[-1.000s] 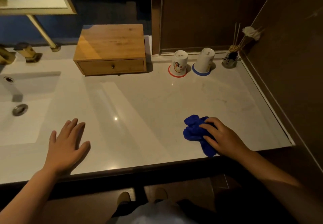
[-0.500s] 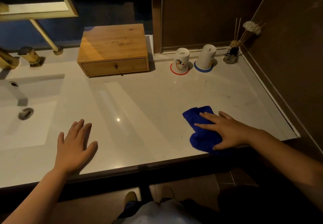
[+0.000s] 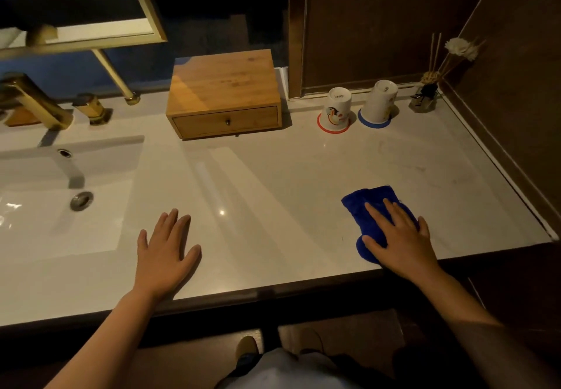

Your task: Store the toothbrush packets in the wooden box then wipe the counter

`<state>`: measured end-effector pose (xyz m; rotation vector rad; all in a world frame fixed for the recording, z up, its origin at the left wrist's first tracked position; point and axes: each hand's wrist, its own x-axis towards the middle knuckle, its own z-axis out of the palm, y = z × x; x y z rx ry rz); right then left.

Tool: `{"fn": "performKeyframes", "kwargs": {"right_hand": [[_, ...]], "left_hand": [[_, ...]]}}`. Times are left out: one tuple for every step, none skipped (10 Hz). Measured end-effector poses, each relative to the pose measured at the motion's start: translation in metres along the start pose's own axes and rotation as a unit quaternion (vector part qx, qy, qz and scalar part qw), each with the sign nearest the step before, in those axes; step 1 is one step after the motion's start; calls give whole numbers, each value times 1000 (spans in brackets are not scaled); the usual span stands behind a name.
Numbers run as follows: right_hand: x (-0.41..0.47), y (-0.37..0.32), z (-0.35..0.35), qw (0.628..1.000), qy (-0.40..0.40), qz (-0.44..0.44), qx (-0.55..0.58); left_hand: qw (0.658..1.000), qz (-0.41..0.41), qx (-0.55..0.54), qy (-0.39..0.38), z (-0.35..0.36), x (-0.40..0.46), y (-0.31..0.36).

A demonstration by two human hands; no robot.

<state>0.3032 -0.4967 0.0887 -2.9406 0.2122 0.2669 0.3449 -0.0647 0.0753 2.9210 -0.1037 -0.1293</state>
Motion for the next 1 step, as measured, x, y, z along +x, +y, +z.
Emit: {"fn": "performKeyframes", "kwargs": {"right_hand": [[2,-22,-2,999,35,0,-18]], "left_hand": [[1000,6,1,-14,2,0,-4]]}}
